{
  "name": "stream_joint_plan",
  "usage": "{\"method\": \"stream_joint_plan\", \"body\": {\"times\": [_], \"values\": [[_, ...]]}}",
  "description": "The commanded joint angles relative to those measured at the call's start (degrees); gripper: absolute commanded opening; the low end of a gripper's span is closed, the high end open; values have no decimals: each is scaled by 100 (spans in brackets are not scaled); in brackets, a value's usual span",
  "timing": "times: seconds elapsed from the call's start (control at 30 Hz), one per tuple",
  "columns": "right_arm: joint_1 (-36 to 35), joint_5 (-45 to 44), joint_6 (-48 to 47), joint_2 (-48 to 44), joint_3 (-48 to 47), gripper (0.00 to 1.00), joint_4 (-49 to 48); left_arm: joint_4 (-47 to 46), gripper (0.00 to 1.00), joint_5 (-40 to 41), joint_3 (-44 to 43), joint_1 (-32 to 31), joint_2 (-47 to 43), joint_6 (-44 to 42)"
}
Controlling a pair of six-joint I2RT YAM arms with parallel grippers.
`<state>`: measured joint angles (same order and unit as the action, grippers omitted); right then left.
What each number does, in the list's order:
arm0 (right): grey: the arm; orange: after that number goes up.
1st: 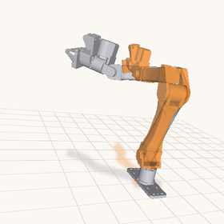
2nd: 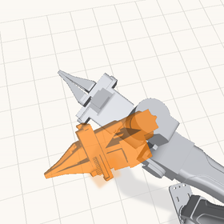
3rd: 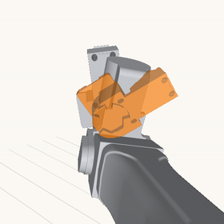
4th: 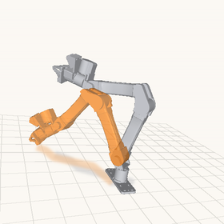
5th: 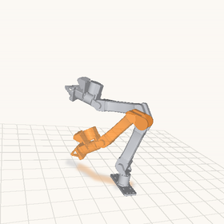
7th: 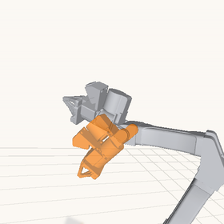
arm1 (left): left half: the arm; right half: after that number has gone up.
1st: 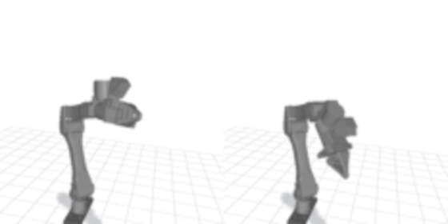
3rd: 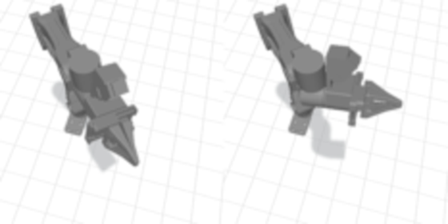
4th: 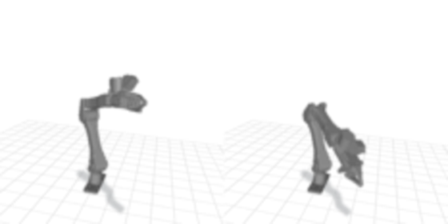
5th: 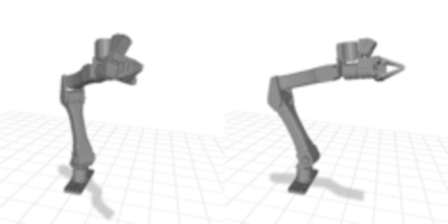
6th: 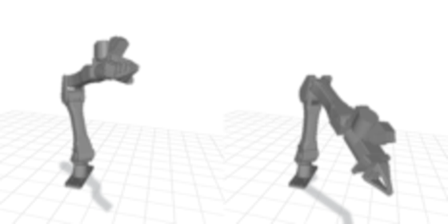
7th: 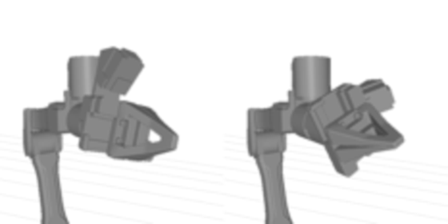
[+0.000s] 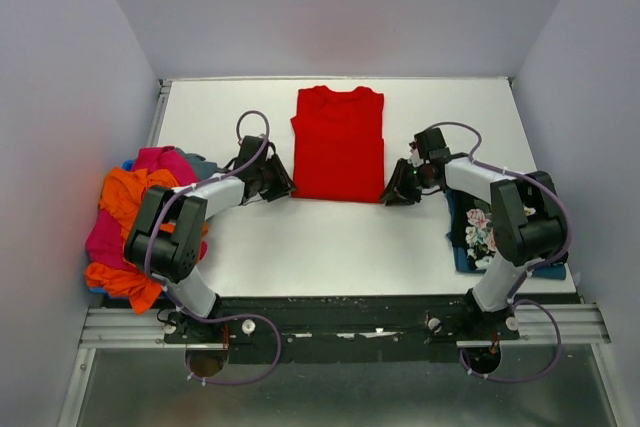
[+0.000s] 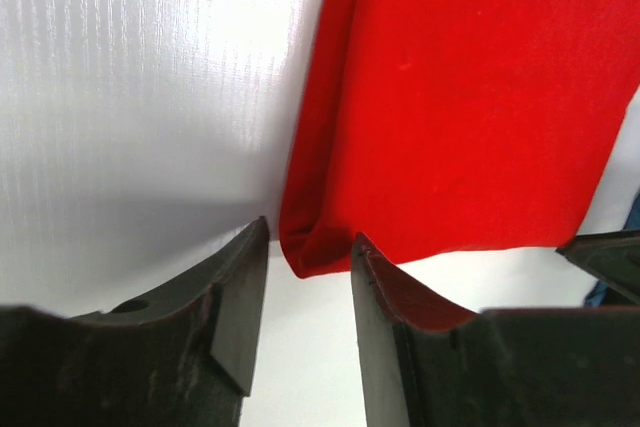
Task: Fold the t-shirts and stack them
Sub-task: Grab one side of the 2/3 rectangular tshirt with both arms
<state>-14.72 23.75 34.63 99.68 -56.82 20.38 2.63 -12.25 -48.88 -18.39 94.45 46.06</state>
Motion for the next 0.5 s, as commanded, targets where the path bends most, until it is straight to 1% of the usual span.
{"method": "stream_joint_plan", "body": {"times": [0.0, 0.17, 0.2, 0.3, 0.4, 0.47], "values": [[-48, 148, -9, 289, -31, 34, -219, -62, 44, 30, -69, 11, 196, -97], [-75, 51, 0, 447, -40, 32, -201, -17, 44, 47, 28, 11, 231, -142], [-75, 42, 0, 482, -57, 29, -201, -35, 44, 30, 45, 11, 249, -142], [-84, 42, -9, 561, -128, 25, -201, -96, 44, -31, 46, 11, 336, -115], [-101, 34, -9, 570, -145, 15, -192, -88, 43, -32, 2, 11, 424, -133], [-110, -10, 0, 553, -145, 15, -184, -79, 41, -32, -25, 11, 486, -142]]}}
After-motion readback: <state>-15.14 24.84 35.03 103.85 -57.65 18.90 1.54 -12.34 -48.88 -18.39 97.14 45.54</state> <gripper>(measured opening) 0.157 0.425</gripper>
